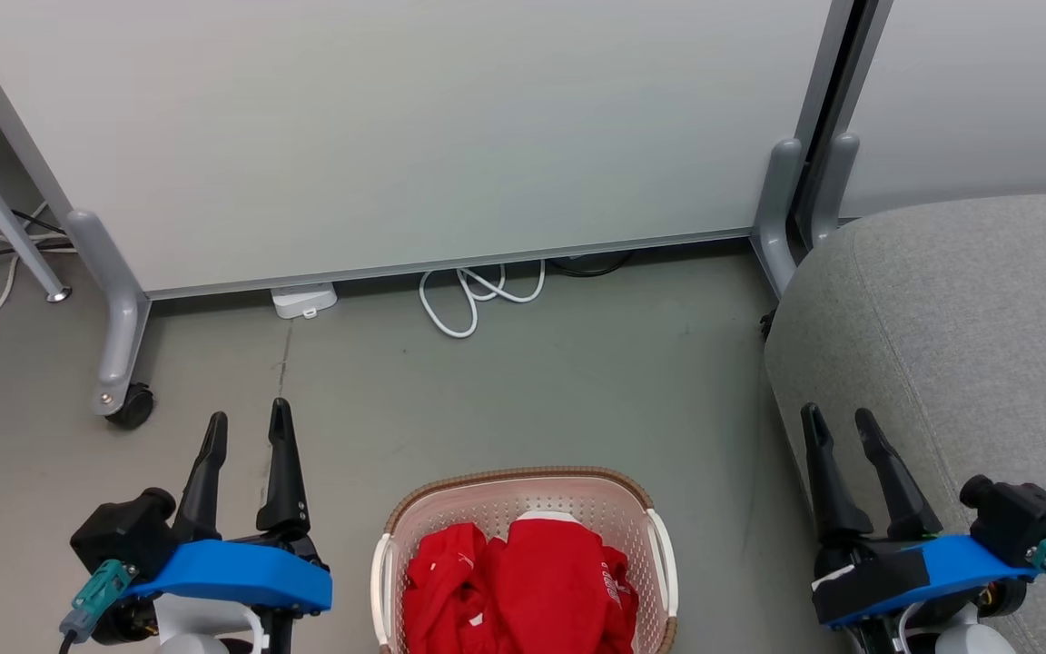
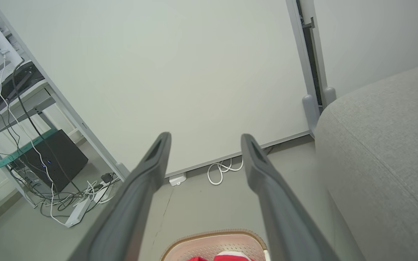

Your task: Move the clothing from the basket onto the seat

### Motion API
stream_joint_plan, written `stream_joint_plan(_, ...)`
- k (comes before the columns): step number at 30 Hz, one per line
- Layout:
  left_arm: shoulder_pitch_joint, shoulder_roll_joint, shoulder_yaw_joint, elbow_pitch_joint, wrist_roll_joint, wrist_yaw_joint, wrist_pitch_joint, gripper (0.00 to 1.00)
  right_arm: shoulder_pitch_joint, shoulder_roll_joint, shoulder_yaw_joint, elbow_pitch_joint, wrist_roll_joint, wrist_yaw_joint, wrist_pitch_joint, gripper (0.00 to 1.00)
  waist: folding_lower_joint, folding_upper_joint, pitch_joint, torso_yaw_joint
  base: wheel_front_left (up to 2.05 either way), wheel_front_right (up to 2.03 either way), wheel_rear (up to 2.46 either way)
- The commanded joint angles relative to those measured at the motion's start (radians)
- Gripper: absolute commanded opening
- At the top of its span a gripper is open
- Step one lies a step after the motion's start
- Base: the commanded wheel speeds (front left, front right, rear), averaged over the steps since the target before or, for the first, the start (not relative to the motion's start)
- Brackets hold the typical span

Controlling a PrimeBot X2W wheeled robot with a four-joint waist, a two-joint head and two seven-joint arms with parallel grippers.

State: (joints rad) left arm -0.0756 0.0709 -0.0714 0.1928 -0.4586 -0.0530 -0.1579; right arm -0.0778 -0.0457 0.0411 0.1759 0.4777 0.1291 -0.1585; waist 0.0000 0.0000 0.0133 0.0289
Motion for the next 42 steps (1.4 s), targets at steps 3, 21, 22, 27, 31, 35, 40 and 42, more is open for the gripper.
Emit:
stream_joint_plan(3,-0.017,0.007,-0.004,-0.01,0.047,-0.002,-0.015,1.0,-0.017,-0.006,0.006,-0.012,-0.047,0.002,-0.015,1.0,0.0,0.0,0.0,0.002,0.0,0.0,0.0)
stream_joint_plan(21,-0.013,-0.002,-0.019,-0.008,0.203,-0.016,-0.053,1.0,-0.012,-0.006,0.022,-0.015,-0.206,0.002,-0.053,1.0,0.0,0.0,-0.001,0.015,0.0,0.0,0.0)
stream_joint_plan(22,-0.013,-0.002,-0.02,-0.007,0.211,-0.017,-0.056,1.0,-0.012,-0.006,0.023,-0.015,-0.214,0.002,-0.056,1.0,0.0,0.0,-0.001,0.016,0.0,0.0,0.0)
stream_joint_plan(27,-0.012,-0.004,-0.023,-0.005,0.254,-0.018,-0.066,1.0,-0.011,-0.006,0.031,-0.015,-0.252,0.002,-0.066,1.0,0.0,0.0,-0.001,0.019,0.0,0.0,0.0)
stream_joint_plan(31,-0.012,-0.005,-0.025,-0.006,0.288,-0.022,-0.074,1.0,-0.012,-0.006,0.037,-0.016,-0.285,0.002,-0.074,1.0,0.0,0.0,-0.001,0.021,0.0,0.0,0.0)
stream_joint_plan(35,-0.01,-0.006,-0.026,0.0,0.314,-0.026,-0.082,1.0,-0.012,-0.006,0.041,-0.015,-0.314,0.002,-0.081,1.0,0.0,0.0,-0.002,0.022,0.0,0.0,0.0)
stream_joint_plan(40,-0.01,-0.009,-0.024,0.013,0.339,-0.035,-0.091,1.0,-0.012,-0.006,0.045,-0.013,-0.351,0.002,-0.09,1.0,0.0,0.0,-0.003,0.024,0.0,0.0,0.0)
stream_joint_plan(42,-0.011,-0.01,-0.021,0.021,0.346,-0.039,-0.095,1.0,-0.012,-0.007,0.046,-0.012,-0.364,0.002,-0.094,1.0,0.0,0.0,-0.003,0.026,0.0,0.0,0.0)
